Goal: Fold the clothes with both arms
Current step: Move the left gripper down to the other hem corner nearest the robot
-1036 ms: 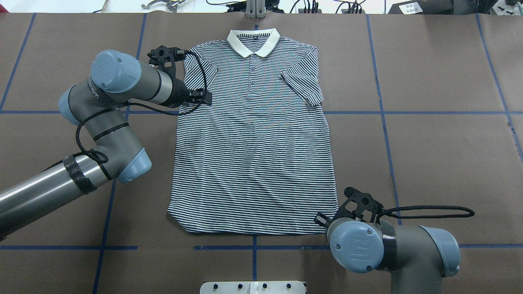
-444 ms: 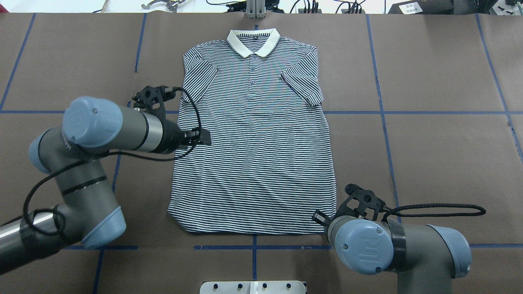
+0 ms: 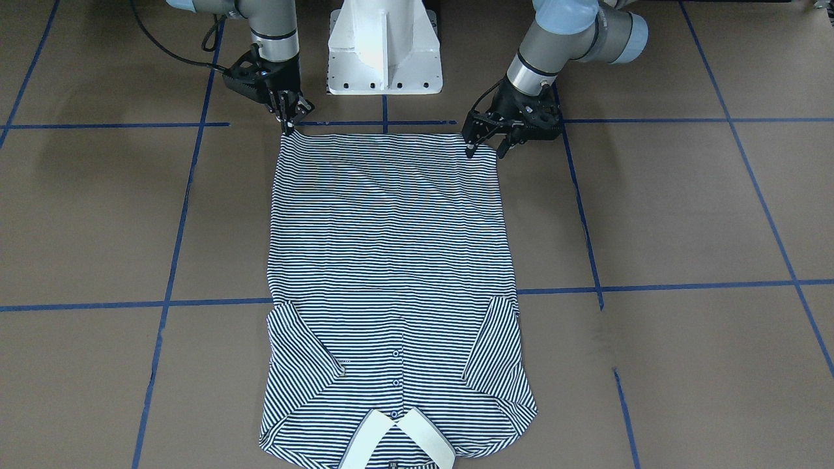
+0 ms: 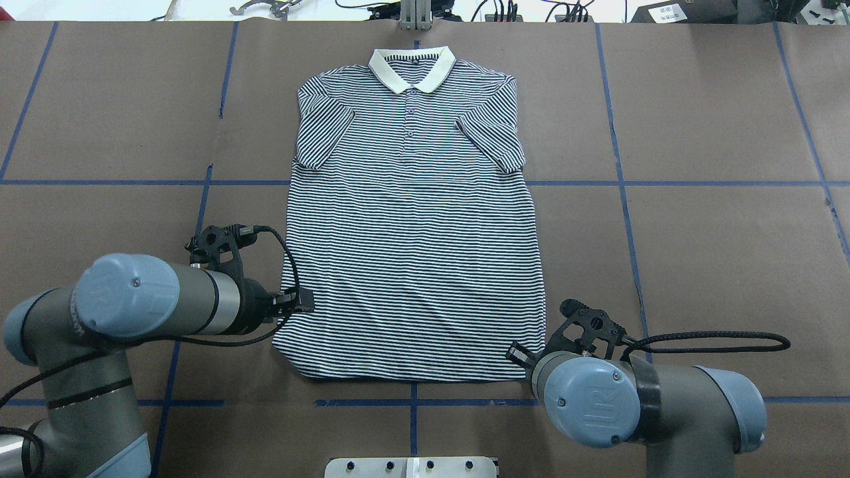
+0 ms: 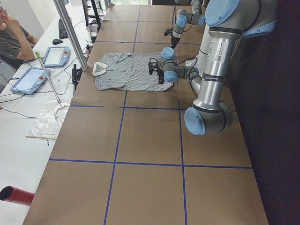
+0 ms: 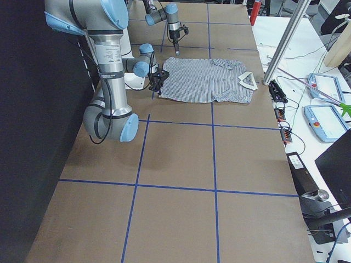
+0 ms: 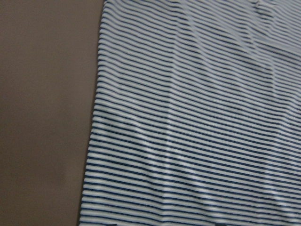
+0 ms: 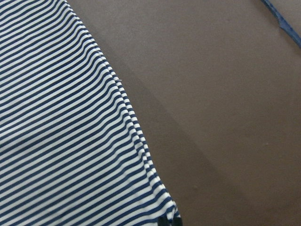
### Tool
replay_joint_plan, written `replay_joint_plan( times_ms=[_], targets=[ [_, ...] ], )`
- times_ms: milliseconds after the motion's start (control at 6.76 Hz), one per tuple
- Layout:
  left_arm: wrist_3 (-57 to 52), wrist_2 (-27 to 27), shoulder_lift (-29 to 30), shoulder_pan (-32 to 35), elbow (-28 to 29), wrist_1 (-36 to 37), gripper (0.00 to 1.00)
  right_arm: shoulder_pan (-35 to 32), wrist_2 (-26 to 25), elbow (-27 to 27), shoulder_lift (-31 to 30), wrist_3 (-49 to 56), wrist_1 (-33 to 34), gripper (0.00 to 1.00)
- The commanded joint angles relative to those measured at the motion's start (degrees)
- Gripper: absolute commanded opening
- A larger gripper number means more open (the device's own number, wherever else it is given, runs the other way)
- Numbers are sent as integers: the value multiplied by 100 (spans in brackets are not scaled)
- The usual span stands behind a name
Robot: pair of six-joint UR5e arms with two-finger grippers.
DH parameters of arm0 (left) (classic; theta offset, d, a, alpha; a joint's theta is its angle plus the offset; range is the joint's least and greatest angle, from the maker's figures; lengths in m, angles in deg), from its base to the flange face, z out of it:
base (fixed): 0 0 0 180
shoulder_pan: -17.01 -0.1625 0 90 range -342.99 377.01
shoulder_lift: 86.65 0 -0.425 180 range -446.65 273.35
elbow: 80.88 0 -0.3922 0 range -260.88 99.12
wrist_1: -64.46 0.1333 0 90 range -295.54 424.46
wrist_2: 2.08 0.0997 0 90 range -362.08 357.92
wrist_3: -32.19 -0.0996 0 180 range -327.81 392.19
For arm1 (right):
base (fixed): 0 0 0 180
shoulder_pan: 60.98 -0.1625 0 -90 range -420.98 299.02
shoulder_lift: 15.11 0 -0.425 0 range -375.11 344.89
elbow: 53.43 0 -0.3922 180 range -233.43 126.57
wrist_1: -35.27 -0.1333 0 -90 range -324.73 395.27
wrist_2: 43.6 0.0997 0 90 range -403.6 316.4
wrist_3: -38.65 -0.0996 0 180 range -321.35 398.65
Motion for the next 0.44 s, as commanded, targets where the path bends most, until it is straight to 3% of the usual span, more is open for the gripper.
replay_joint_plan(
  times_ms=[0, 296],
  targets=[
    [233, 385, -119, -360, 59, 51, 76, -7, 9, 4, 3, -2, 0, 0],
    [233, 394, -119, -448, 104, 51, 75, -7, 9, -4, -32, 7, 0, 0]
  ],
)
